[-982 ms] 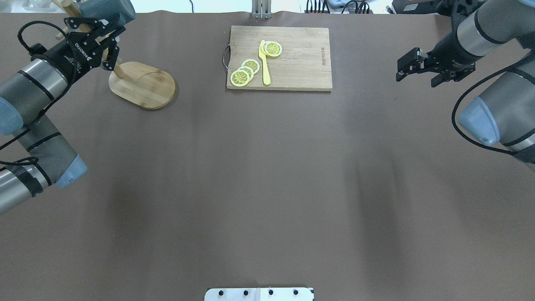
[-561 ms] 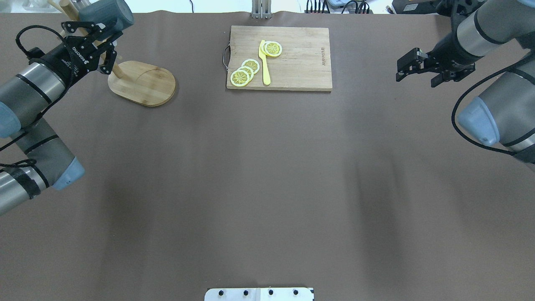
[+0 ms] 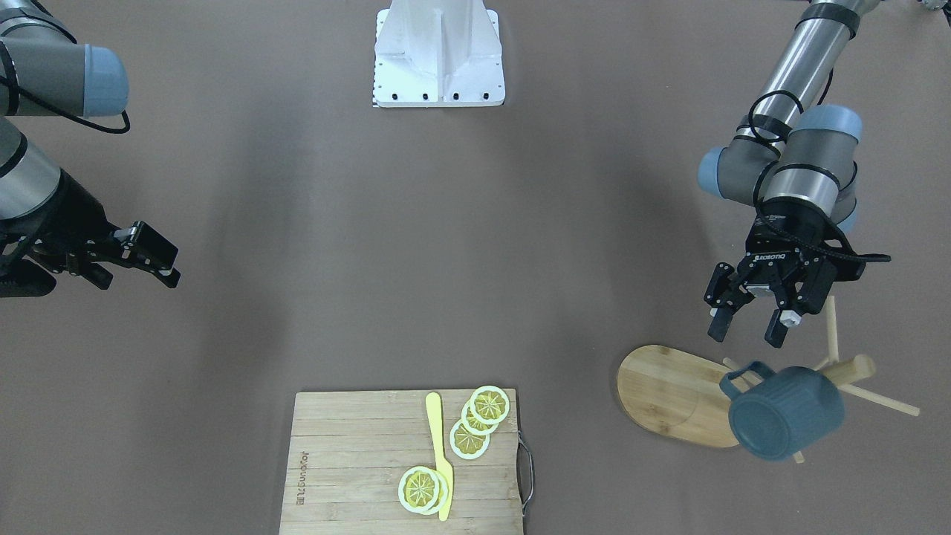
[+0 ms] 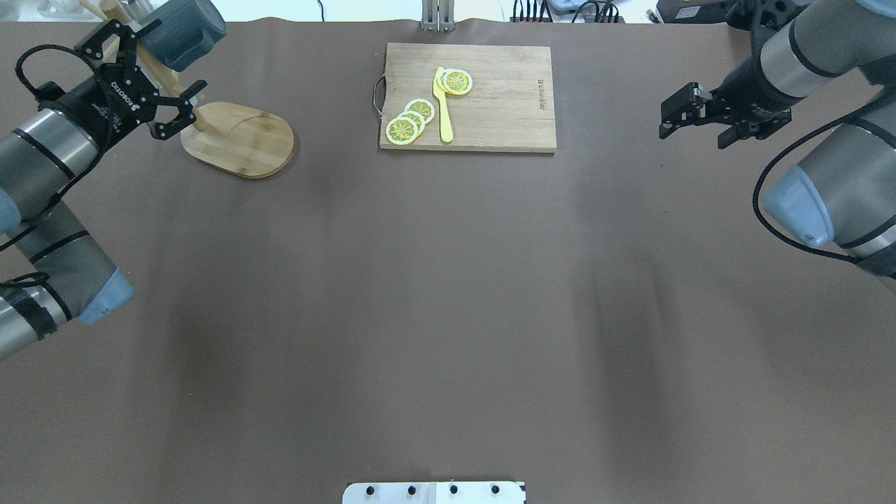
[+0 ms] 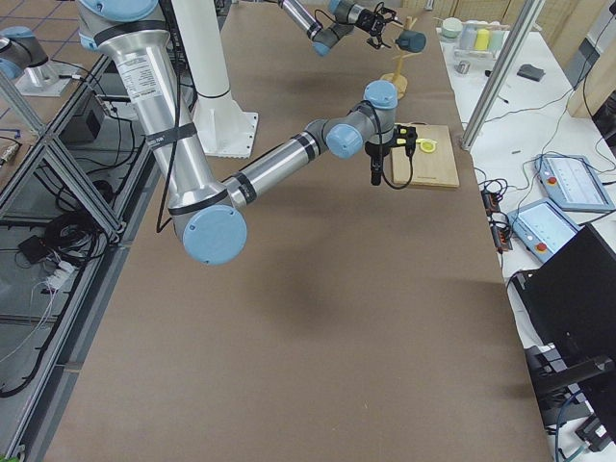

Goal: Hang cup on storage rack

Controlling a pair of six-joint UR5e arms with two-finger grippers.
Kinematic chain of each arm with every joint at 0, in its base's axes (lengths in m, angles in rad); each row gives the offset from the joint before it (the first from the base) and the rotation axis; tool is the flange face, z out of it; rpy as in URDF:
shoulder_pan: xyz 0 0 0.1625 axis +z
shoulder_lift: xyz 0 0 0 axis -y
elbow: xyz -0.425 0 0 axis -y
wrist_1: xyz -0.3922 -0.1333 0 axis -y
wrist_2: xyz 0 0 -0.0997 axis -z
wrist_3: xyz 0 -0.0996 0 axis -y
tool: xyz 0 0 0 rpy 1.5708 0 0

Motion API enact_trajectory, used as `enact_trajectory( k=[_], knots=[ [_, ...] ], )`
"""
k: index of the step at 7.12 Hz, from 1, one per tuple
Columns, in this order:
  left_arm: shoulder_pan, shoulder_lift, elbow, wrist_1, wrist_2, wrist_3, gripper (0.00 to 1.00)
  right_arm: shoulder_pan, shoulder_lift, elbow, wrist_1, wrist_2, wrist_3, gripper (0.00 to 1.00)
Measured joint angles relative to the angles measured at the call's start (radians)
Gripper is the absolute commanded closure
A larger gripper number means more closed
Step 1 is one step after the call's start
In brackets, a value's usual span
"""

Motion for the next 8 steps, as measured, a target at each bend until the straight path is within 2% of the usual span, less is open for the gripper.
enact_trajectory(
  k=[2, 5, 8],
  knots=[
    [-0.004, 0.129, -0.053, -0.069, -0.049, 0.104, 0.02, -0.001, -0.001, 0.003, 0.0, -0.007, 0.003, 0.0],
    [-0.026, 0.282, -0.069, -0.118, -0.201, 0.64, 0.02, 0.008, -0.017, 0.015, 0.001, -0.013, -0.006, 0.0],
    [-0.045, 0.403, -0.064, -0.094, -0.229, 1.117, 0.02, 0.024, -0.028, 0.019, 0.005, -0.06, -0.013, 0.0]
  ],
)
